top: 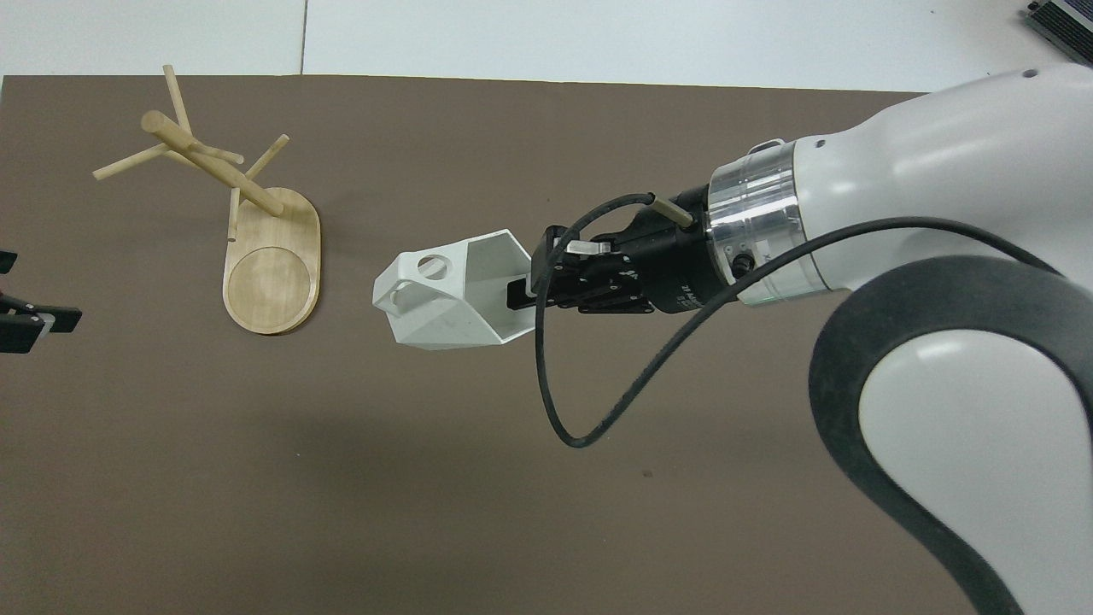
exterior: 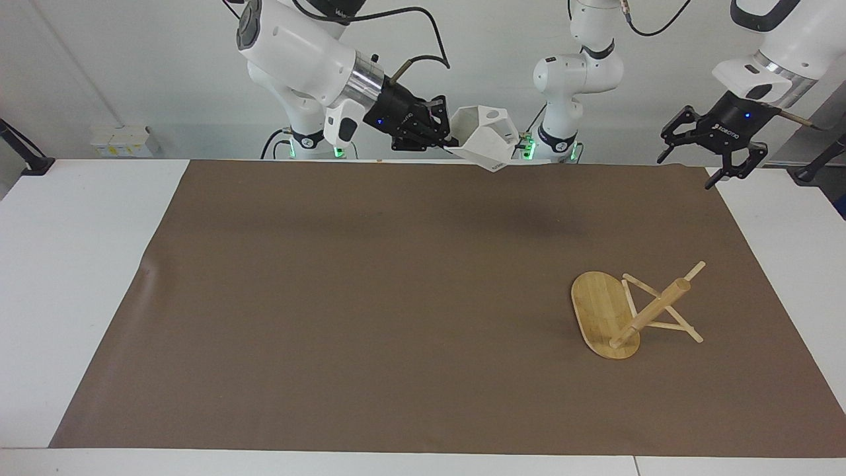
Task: Hang cup on rack
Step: 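Lift the white cup with the right gripper toward the left gripper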
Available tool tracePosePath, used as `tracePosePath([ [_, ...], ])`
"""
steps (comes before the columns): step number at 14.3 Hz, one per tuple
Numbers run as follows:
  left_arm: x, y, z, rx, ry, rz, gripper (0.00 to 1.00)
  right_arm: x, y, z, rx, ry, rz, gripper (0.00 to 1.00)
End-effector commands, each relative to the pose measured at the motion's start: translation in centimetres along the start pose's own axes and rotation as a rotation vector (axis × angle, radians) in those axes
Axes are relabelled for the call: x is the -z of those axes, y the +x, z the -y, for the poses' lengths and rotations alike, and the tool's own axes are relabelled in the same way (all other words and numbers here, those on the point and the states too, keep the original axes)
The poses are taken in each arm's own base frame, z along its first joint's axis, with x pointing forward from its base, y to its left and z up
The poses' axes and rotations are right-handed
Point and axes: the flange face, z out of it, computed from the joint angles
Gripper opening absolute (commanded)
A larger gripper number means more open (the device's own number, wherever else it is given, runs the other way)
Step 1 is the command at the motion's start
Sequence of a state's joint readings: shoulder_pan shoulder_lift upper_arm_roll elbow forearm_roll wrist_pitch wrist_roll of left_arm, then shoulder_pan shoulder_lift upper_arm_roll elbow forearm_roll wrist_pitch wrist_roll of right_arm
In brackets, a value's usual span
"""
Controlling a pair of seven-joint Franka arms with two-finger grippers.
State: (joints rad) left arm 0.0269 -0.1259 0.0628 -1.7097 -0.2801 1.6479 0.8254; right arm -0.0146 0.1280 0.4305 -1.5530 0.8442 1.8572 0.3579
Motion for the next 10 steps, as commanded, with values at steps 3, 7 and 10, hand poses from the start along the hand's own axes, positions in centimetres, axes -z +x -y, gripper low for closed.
tracePosePath([
  [3,-1.6,0.3,-2.2,-0.133,-0.057,-0.122,1.0,-4.0,-0.1,1.2,-0.105,0.076,0.016,0.0],
  [7,-4.7,3.0,-5.0,-0.231,-0.164,-0.194,1.0,-6.6,-1.5,2.5,-0.131,0.082,0.015,0.0],
  [10,-6.8,3.6,-6.3,-0.318,-0.256,-0.253,1.0,-7.6,-2.2,2.9,-0.142,0.072,0.024,0.0],
])
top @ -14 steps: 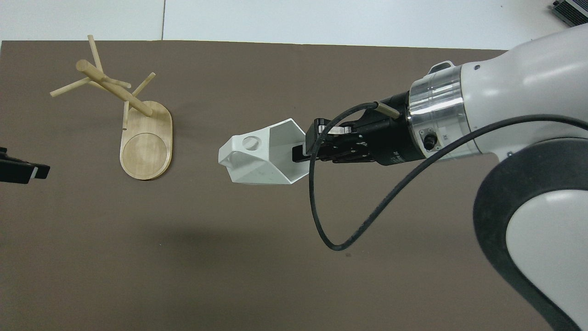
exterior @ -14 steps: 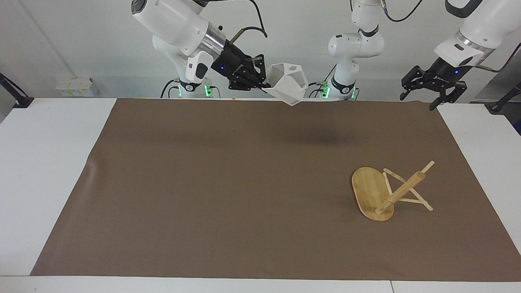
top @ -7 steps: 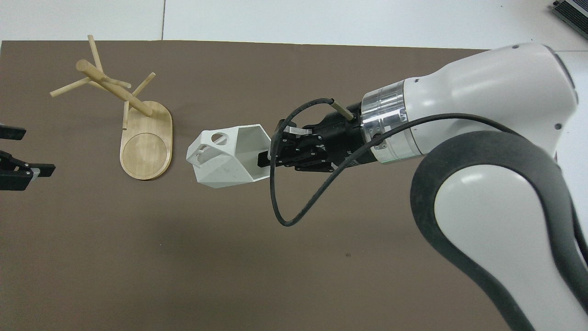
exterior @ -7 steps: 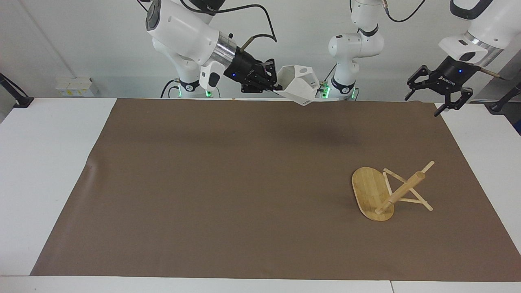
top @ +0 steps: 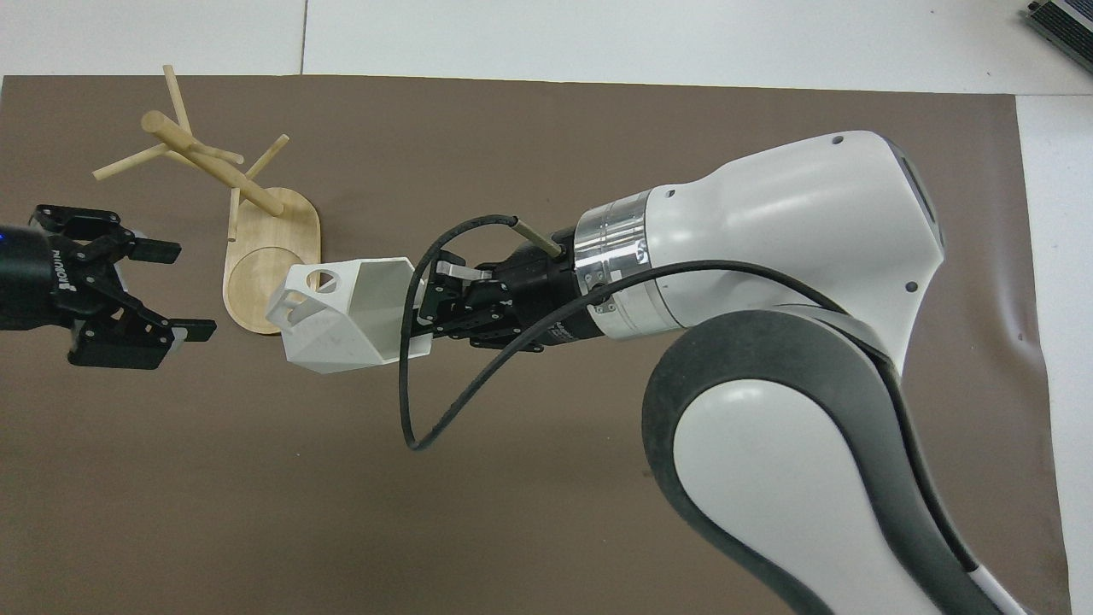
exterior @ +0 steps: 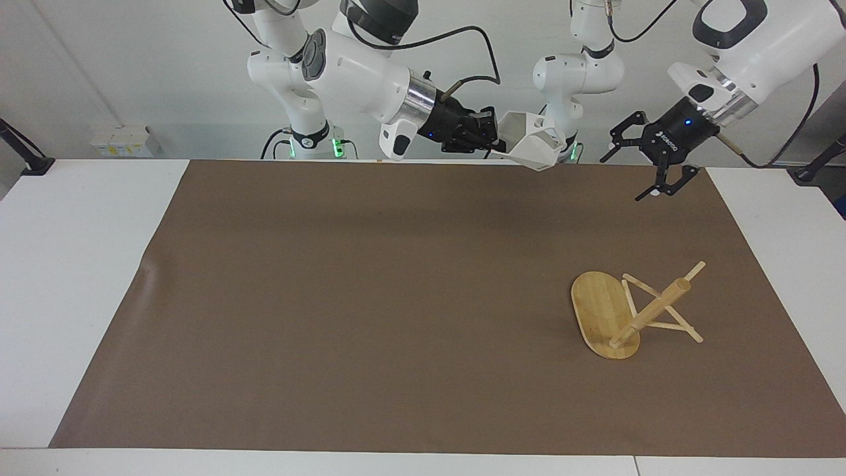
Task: Hang cup on rack
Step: 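Lift the white cup with the right gripper toward the left gripper, then grasp the cup with the left gripper while the right gripper holds it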
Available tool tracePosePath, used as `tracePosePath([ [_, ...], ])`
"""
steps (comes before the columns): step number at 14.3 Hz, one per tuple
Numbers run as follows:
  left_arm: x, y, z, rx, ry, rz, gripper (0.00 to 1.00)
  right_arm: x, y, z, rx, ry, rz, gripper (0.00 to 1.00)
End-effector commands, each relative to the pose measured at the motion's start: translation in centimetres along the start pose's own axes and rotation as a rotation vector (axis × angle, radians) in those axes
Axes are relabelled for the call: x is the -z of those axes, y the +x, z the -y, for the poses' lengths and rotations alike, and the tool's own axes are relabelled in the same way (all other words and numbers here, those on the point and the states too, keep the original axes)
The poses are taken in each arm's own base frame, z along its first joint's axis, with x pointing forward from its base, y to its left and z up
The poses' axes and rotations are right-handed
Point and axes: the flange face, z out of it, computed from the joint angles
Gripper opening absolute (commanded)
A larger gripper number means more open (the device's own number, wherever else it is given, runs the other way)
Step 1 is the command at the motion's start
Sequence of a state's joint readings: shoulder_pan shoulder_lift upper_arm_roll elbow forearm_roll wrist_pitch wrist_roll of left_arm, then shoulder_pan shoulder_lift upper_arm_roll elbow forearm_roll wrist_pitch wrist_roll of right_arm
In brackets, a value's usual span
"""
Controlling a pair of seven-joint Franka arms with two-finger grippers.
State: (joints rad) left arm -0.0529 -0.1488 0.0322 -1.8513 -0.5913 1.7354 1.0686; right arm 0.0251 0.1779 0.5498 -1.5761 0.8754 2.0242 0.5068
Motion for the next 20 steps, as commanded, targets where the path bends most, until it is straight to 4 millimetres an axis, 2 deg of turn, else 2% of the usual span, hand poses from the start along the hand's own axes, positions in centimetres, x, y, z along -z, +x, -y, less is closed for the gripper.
tracePosePath([
  [1,-2.0,-0.1,-1.1,-0.109,-0.045,-0.033,1.0,-0.6,-0.7,0.1,-0.02,0.012,0.0,0.0],
  [3,-3.2,-0.4,-2.2,-0.119,-0.1,-0.03,1.0,-1.0,-0.8,0.0,-0.023,0.006,0.005,0.0],
  [5,-3.7,-0.1,-3.3,-0.204,-0.137,-0.032,1.0,-1.1,-0.9,0.0,-0.023,0.004,0.006,0.0],
  [9,-4.5,-1.0,-5.0,-0.193,-0.225,-0.061,1.0,-1.2,-0.9,-0.1,-0.022,0.002,0.006,0.0],
  [11,-4.7,-0.3,-5.7,-0.218,-0.239,-0.113,1.0,-1.2,-0.9,-0.1,-0.022,0.002,0.006,0.0],
  [14,-4.7,0.5,-5.7,-0.215,-0.224,-0.167,1.0,-1.2,-0.9,-0.1,-0.022,0.0,0.009,0.0],
  [18,-6.2,2.0,-7.5,-0.214,-0.249,-0.253,1.0,-1.3,-0.9,-0.1,-0.022,-0.003,0.014,0.0],
  [20,-6.4,1.9,-7.8,-0.207,-0.259,-0.272,1.0,-1.1,-0.9,0.0,-0.019,0.003,0.006,0.0],
])
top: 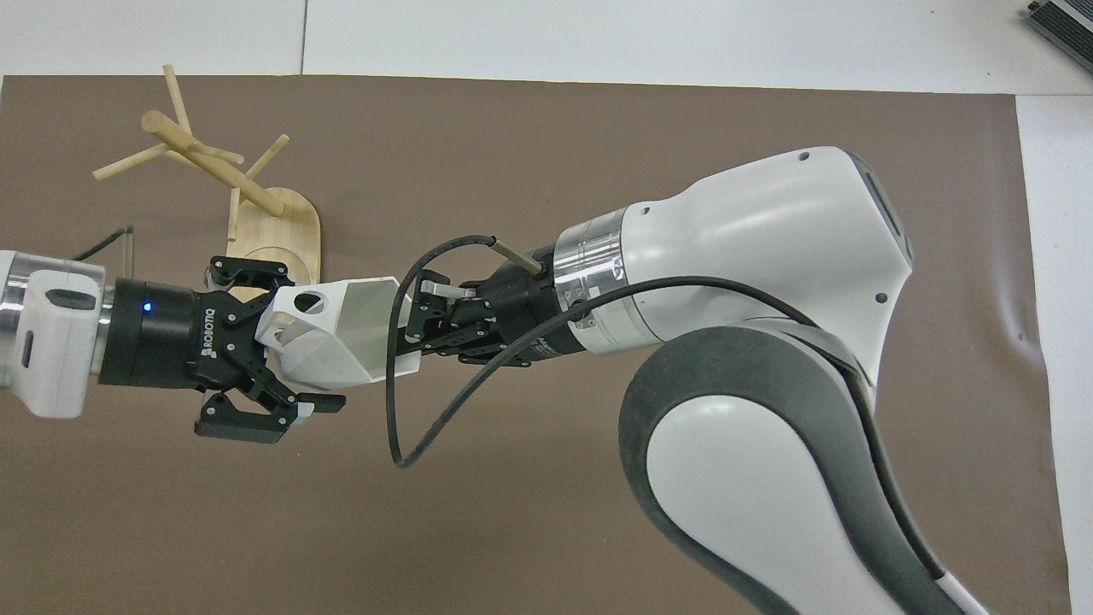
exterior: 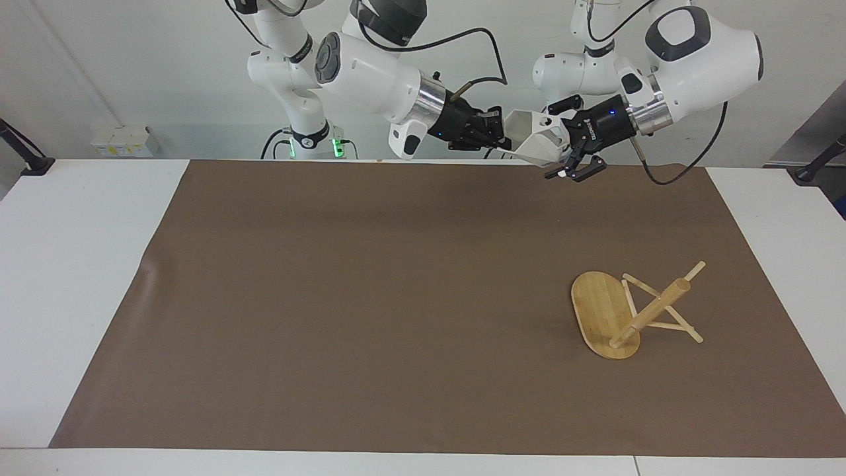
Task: Hang cup on rack
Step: 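Grasp the cup with the left gripper while the right gripper holds it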
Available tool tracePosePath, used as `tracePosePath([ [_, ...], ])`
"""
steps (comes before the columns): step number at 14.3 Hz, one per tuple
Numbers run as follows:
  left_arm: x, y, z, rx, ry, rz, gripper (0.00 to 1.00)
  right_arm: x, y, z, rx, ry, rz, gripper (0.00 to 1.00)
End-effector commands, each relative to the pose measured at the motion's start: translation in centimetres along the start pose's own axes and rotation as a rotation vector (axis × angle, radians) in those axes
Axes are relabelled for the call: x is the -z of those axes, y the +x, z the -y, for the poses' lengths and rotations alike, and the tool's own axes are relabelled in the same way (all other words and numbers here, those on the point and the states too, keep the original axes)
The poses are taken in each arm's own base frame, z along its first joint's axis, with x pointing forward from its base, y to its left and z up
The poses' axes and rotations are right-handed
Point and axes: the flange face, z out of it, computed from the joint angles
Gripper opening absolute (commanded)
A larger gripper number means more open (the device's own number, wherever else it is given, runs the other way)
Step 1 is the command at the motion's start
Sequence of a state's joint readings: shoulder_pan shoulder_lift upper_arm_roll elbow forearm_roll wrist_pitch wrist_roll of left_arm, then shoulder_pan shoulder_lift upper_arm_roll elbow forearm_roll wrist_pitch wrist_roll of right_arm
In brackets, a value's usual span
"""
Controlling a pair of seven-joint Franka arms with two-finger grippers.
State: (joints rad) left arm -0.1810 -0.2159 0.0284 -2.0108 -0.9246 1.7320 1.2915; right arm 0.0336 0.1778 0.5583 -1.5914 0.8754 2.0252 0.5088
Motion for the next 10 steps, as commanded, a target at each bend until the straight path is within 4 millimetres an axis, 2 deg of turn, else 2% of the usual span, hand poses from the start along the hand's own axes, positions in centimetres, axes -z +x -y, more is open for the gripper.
tracePosePath([
  [1,-0.11,-0.64,-1.18,-0.013,0.011,-0.043,1.0,0.05,-0.37,0.23,-0.016,0.015,-0.011,0.0],
  [7,0.3,-0.69,-1.18,-0.031,0.007,-0.06,1.0,0.02,-0.4,0.21,-0.018,0.013,-0.009,0.0],
  [8,0.41,-0.77,-1.13,-0.031,0.007,-0.061,0.78,0.01,-0.41,0.2,-0.018,0.013,-0.007,0.0],
  [9,0.39,-0.84,-1.24,-0.031,0.0,-0.059,0.01,-0.05,-0.41,0.14,-0.019,0.011,-0.005,0.0],
  [10,0.68,-0.84,-1.32,-0.032,0.0,-0.062,0.0,0.0,-0.37,0.1,-0.02,0.011,-0.005,0.0],
])
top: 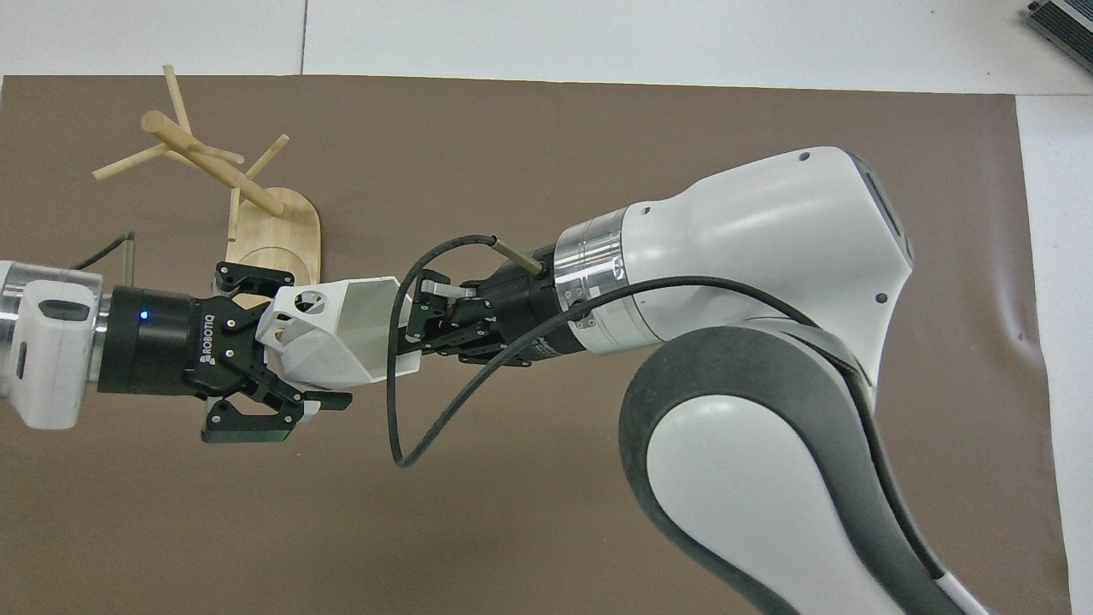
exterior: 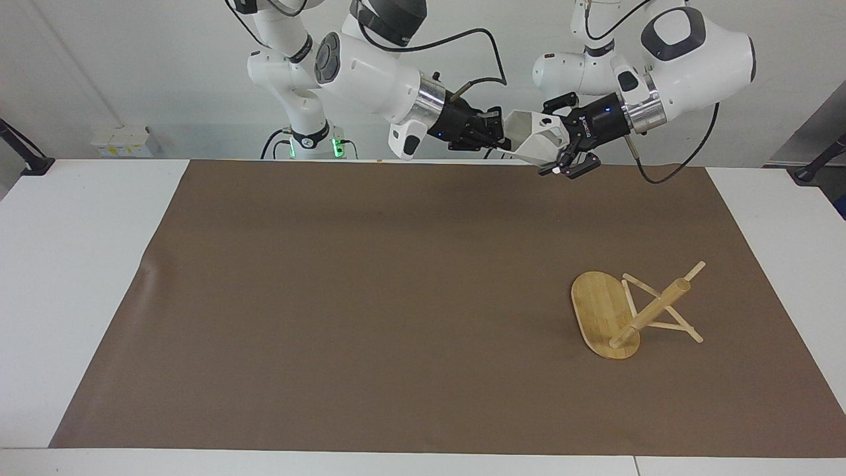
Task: Hang cup on rack
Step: 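Grasp the cup with the left gripper while the right gripper holds it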
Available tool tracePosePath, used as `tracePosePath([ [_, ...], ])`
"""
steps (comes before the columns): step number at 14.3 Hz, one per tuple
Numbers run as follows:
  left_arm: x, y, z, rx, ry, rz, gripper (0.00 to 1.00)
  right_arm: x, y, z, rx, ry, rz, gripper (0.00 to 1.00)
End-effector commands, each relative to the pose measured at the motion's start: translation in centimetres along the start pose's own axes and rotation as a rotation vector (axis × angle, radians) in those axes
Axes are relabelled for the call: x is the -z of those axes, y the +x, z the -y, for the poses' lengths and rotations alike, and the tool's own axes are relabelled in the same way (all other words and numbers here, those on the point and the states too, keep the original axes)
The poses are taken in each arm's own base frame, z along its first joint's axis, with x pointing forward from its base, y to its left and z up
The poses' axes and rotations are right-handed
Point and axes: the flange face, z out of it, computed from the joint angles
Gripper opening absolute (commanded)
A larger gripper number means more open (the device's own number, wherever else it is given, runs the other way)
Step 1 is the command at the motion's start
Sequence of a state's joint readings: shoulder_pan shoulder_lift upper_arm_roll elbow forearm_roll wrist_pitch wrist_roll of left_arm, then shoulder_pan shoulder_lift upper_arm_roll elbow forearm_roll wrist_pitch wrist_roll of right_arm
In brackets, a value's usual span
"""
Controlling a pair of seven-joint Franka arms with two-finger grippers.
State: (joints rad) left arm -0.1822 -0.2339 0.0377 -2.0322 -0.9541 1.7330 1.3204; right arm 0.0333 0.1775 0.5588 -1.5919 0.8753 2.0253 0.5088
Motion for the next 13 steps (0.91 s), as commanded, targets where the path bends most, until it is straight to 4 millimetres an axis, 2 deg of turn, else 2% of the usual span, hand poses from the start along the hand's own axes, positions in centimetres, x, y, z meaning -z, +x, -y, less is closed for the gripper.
tracePosePath([
  [1,0.41,-0.49,-0.93,-0.015,0.006,-0.03,0.0,0.07,-0.36,0.16,-0.019,0.012,-0.006,0.0],
  [8,0.65,-0.58,-0.77,-0.012,0.015,-0.033,0.0,0.09,-0.34,0.18,-0.007,0.013,-0.009,0.0],
  [9,0.68,-0.67,-0.72,-0.01,0.017,-0.033,0.0,0.11,-0.31,0.17,-0.002,0.012,-0.011,0.05],
  [10,0.72,-0.61,-0.73,-0.012,0.018,-0.034,0.0,0.12,-0.3,0.17,0.008,0.011,-0.013,0.35],
  [13,0.76,-0.7,-0.67,-0.009,0.019,-0.034,0.0,0.16,-0.34,0.18,0.014,0.005,-0.018,0.58],
])
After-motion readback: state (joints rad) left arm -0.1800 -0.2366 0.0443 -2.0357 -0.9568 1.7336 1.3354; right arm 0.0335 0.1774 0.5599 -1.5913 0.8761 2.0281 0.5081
